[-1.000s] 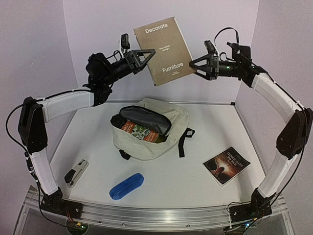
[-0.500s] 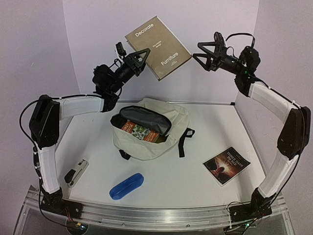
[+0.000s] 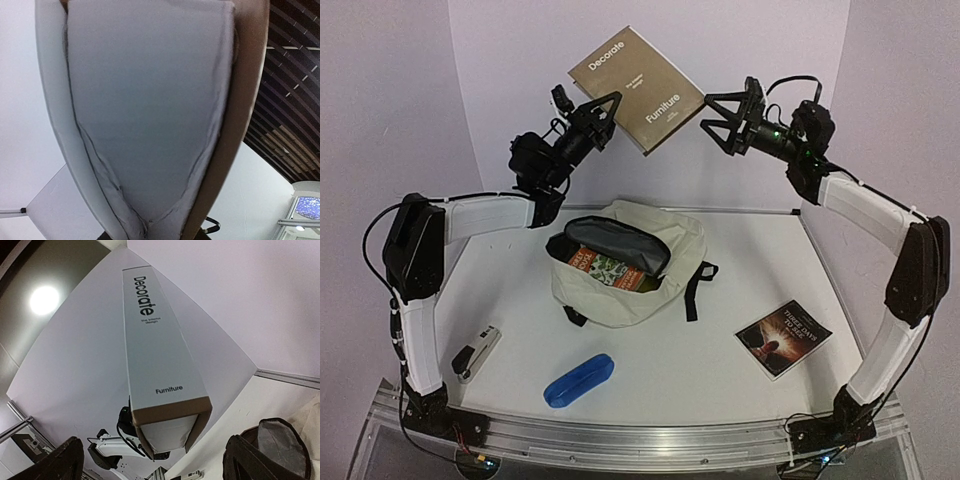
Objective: Pack the student bag
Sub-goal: Pick up the book from the center of the board.
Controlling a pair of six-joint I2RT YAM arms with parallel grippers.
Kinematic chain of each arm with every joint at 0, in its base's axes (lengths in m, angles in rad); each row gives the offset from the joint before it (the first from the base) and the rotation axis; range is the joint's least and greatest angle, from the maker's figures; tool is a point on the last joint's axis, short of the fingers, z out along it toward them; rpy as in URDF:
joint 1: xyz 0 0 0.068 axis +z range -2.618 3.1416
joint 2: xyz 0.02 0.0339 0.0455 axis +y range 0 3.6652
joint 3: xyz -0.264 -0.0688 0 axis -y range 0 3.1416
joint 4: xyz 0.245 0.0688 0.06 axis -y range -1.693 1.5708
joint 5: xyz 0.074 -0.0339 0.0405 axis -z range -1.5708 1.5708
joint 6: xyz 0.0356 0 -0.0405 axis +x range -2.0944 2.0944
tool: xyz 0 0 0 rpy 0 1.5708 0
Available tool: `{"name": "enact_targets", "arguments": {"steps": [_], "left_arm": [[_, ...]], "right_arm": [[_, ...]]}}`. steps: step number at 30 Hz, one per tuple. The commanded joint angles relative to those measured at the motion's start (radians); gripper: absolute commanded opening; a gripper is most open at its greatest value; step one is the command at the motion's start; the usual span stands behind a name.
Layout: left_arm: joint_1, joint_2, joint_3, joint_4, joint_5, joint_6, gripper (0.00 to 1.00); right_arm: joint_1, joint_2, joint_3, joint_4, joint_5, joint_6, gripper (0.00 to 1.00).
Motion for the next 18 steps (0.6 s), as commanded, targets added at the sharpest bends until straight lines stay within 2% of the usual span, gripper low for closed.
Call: {"name": "enact_targets", "arguments": {"steps": [1,9,14,18], "left_arm": [[-0.005,0.011,0.065,0.082,-0.019,-0.037,0.26],[-0.02,0.041,0.071,0.123,-0.043,-0.075,0.27],[-0.035,0.042,0.065,0.127,-0.045,-0.089,0.27],[-0.042,0.027,0.03,0.124,-0.071,-0.098,0.29]], "right_arm": [[0.041,0.013,0.022,0.016,0.053,-0.043,0.98],[0.105,0.059,0.041,0.11,0.082,-0.011,0.83],[0.123,0.092,0.07,0.122,0.136,-0.026,0.76],[0.124,0.093,0.077,0.12,0.163,-0.044,0.62]]}}
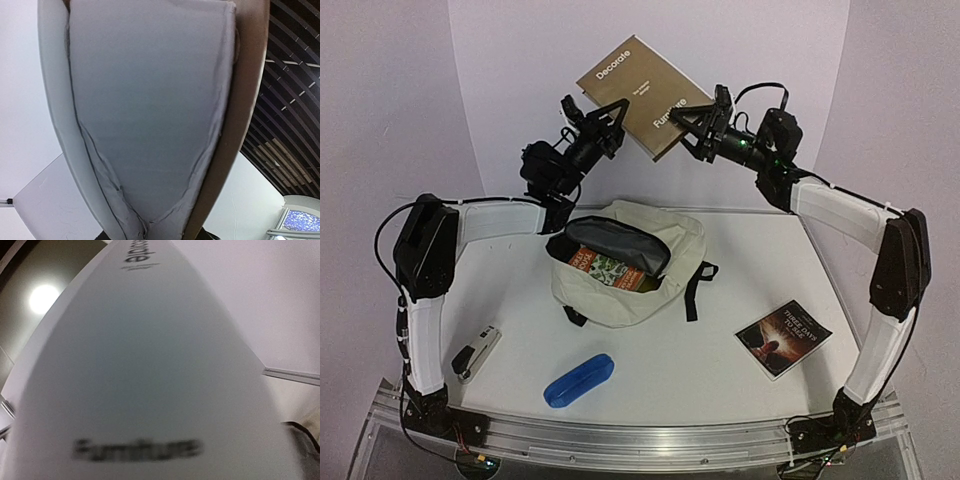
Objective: Pack the student bag
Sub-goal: Pick up the book from the center of the board.
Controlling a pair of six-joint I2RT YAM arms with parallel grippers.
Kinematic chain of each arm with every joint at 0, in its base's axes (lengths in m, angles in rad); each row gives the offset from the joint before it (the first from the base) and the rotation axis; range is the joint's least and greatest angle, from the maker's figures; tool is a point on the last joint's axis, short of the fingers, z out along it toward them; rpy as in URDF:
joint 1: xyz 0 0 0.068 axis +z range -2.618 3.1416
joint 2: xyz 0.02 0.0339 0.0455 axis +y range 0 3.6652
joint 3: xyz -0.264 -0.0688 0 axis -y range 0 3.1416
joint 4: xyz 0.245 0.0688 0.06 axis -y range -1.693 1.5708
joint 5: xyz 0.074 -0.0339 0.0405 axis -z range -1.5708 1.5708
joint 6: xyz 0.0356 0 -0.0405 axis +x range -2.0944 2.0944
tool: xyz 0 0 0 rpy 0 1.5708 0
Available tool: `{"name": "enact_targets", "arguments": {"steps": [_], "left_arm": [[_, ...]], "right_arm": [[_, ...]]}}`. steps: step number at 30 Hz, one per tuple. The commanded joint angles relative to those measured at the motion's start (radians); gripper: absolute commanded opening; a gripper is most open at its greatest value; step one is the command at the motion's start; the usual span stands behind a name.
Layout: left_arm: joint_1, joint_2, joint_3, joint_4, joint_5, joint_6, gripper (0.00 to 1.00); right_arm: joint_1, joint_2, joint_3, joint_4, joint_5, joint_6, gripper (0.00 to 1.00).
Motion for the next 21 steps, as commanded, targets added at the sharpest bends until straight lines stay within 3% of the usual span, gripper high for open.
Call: {"name": "enact_targets", "arguments": {"steps": [1,4,7,11,13,16,18,21], "left_arm": [[-0.011,-0.039,0.006,0.067,-0.033,-0.023,0.33],[-0.01,-0.077,-0.034,0.004,-0.053,-0.013,0.48],[-0.01,-0.148,-0.094,-0.123,-0.091,0.027,0.72],[-0.005,-0.276,-0.194,-0.391,-0.186,0.067,0.87],[0.024,-0.336,-0.157,-0.742,-0.176,0.062,0.96],[0.036,-0.342,0.07,-1.401,-0.216,0.158,1.0],[0.035,-0.33,0.162,-1.59,-0.233,0.201,1.0],[0.036,-0.34,0.216,-1.765,-0.307,0.117,1.0]], "right_arm": [[0.002,-0.007,0.047,0.066,0.05,-0.024,0.56],[-0.001,-0.032,0.039,0.04,0.067,-0.08,0.38],[-0.01,-0.066,0.033,-0.041,0.097,-0.193,0.23],[-0.021,-0.115,0.043,-0.22,0.189,-0.444,0.16],[-0.025,-0.138,0.052,-0.33,0.252,-0.615,0.15],[-0.024,-0.165,0.053,-0.458,0.382,-0.86,0.12],[-0.013,-0.175,0.042,-0.521,0.477,-1.065,0.12],[0.019,-0.174,0.003,-0.565,0.653,-1.304,0.11]]}}
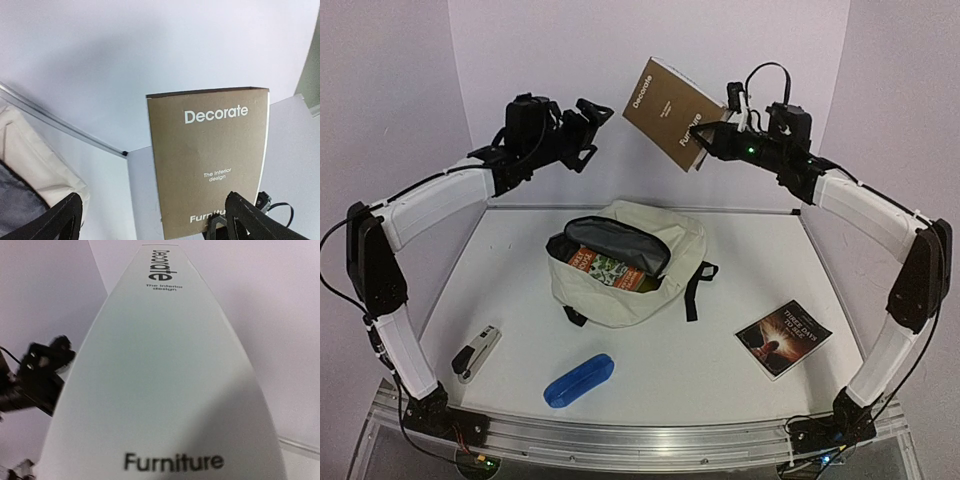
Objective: Pack the student bag
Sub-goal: Pick up the book from the center of the board.
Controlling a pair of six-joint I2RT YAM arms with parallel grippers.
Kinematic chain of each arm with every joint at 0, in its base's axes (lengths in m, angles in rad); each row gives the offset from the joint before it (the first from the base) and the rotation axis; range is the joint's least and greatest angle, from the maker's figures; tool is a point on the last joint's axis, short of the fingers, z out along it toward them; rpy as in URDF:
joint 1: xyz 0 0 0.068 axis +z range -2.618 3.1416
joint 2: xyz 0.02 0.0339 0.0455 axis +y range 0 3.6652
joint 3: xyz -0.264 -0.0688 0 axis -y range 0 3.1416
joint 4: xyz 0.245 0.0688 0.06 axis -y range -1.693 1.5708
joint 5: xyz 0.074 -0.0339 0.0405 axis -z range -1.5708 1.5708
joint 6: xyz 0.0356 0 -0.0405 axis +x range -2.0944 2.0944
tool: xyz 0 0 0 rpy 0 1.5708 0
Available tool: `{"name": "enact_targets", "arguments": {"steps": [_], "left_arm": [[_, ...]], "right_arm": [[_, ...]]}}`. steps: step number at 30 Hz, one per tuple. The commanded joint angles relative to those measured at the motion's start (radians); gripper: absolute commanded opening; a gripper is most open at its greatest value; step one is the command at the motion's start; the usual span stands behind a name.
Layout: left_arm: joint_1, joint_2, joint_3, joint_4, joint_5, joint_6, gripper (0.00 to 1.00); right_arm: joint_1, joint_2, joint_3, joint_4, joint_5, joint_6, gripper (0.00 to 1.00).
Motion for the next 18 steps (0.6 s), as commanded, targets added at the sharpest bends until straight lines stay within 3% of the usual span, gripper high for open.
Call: {"name": "enact_targets", "arguments": {"steps": [1,6,11,18], "left_arm": [[-0.001,-0.075,0.079,-0.522,-0.112,-0.029,1.0],[-0.002,-0.174,-0.093,-0.348,-0.124,-0.185,1.0],[-0.014,-0.046,0.129,-0.452,0.017,-0.124,1.0],[-0.022,0.052,0.144,-0.257,0.186,-0.223,1.0]], "right_arm": [[0.043,-0.054,-0.024,-0.09,0.326,-0.517,0.11],[0.096,-0.066,-0.134,0.011,0.538,-0.753,0.11],[0.157,-0.078,-0.25,0.184,0.668,-0.917,0.09],[0.242,-0.1,-0.396,0.378,0.732,-1.086,0.07]]}}
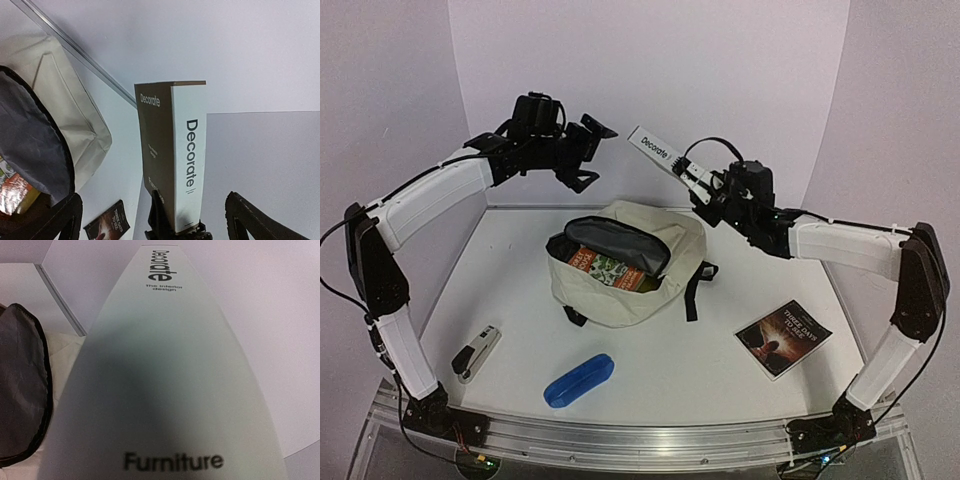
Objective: Pack the student bag
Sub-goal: Pick up the book from the center of the board.
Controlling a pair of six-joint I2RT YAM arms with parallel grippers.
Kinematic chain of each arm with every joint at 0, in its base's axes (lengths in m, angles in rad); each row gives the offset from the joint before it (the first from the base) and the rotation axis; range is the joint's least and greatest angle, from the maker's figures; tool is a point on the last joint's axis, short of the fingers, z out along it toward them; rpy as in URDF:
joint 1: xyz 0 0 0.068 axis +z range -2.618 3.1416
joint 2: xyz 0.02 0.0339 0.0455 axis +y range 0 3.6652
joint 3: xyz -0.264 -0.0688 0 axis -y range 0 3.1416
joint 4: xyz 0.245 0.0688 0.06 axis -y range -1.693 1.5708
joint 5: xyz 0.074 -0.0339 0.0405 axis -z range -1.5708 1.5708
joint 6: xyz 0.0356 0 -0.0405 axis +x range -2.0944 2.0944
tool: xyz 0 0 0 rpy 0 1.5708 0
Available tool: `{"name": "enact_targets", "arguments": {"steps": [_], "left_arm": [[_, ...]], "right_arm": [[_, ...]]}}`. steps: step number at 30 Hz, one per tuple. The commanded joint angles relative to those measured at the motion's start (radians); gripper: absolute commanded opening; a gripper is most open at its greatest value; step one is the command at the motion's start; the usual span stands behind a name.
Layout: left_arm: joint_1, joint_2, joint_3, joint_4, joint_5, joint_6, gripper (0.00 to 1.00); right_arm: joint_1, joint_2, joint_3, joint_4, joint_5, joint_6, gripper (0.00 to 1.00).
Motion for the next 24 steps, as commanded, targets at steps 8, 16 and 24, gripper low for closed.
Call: {"name": "enact_targets", "arguments": {"steps": [8,16,24], "left_arm": [[-0.036,0.171,0.164,0.098,0.19,-0.085,0.96],[-0.039,0.221,0.218,0.062,0.203,-0.104,0.81],[-0.039,0.214,0.195,0.082,0.206,-0.111,0.74]], "right_arm": [[0.11,-0.024,-0.077,0.342,0.189,-0.297,0.05],[0.154,0.021,-0.105,0.442,0.249,-0.445,0.06],[0.159,0.069,-0.091,0.462,0.294,-0.504,0.06]]}}
